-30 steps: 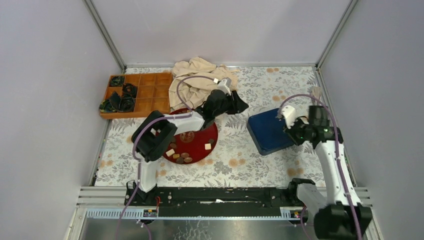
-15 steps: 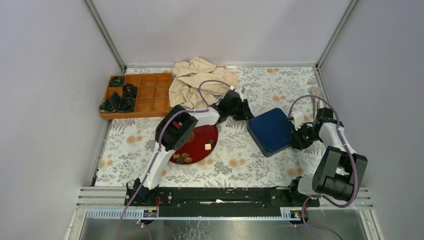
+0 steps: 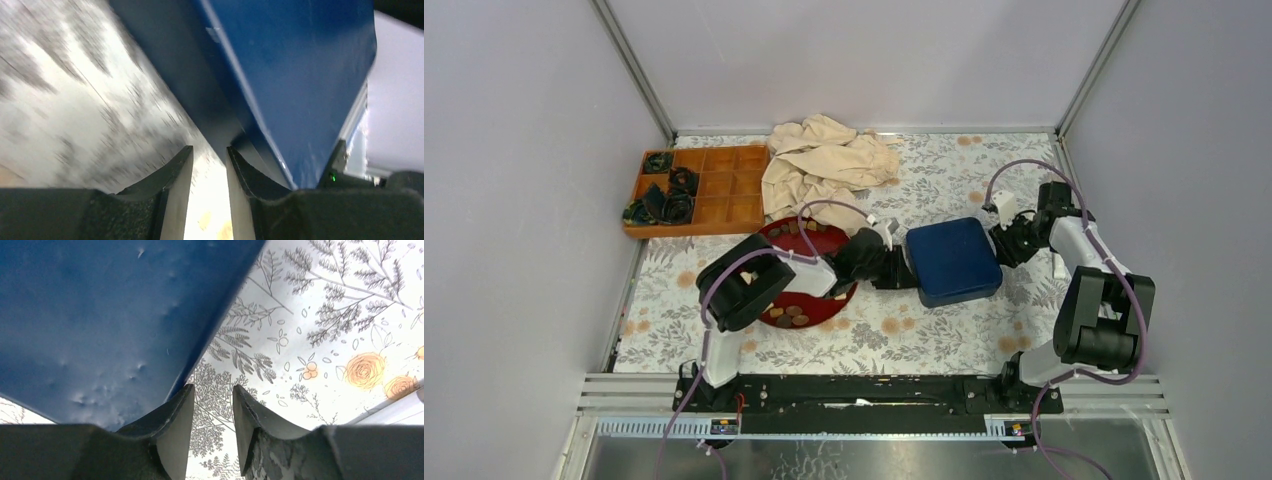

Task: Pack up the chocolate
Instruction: Adjust the packing box at the center of the board.

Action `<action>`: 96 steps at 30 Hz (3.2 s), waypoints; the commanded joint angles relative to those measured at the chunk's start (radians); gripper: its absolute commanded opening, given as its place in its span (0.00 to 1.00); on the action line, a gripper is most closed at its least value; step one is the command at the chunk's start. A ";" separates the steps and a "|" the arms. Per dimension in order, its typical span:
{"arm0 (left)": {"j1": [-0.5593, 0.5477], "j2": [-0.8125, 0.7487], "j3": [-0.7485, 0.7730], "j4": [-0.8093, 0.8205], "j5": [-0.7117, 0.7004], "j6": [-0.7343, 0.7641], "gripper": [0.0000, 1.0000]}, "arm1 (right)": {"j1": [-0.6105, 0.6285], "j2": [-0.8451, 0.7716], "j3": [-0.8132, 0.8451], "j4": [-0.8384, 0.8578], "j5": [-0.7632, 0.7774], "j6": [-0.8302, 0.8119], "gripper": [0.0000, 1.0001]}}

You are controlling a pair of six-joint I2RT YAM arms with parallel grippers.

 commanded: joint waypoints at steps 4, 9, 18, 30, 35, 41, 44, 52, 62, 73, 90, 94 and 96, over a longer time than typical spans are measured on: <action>-0.079 -0.184 -0.206 0.241 -0.018 -0.082 0.39 | -0.068 -0.060 0.080 -0.101 -0.139 0.068 0.48; -0.072 -0.344 -0.296 0.179 -0.154 -0.014 0.47 | -0.174 -0.081 0.090 -0.213 -0.273 0.113 0.57; 0.163 -0.323 -0.213 0.234 -0.056 0.030 0.62 | -0.275 0.034 0.142 -0.336 -0.346 0.236 0.56; 0.182 -0.037 0.091 0.146 0.057 0.127 0.65 | -0.320 0.237 0.159 -0.514 -0.374 0.138 0.56; 0.183 0.019 0.131 0.141 0.114 0.127 0.65 | -0.321 0.276 0.174 -0.503 -0.371 0.156 0.56; 0.183 0.061 0.154 0.146 0.157 0.122 0.65 | -0.320 0.317 0.188 -0.456 -0.372 0.209 0.52; 0.183 0.085 0.171 0.146 0.188 0.121 0.65 | -0.320 0.338 0.200 -0.446 -0.382 0.226 0.50; 0.179 0.129 0.190 0.156 0.250 0.107 0.64 | -0.320 0.371 0.223 -0.468 -0.413 0.228 0.50; 0.172 0.109 0.100 0.263 0.254 0.037 0.64 | -0.317 0.382 0.261 -0.578 -0.402 0.152 0.50; 0.172 0.067 0.045 0.299 0.256 0.019 0.63 | -0.328 0.329 0.268 -0.606 -0.316 0.130 0.50; 0.139 0.033 -0.036 0.393 0.267 -0.037 0.63 | -0.304 0.371 0.230 -0.544 -0.364 0.185 0.49; 0.137 0.034 -0.048 0.411 0.268 -0.049 0.63 | -0.300 0.380 0.224 -0.531 -0.362 0.196 0.46; 0.133 0.036 -0.049 0.414 0.269 -0.050 0.63 | -0.295 0.380 0.215 -0.532 -0.361 0.194 0.44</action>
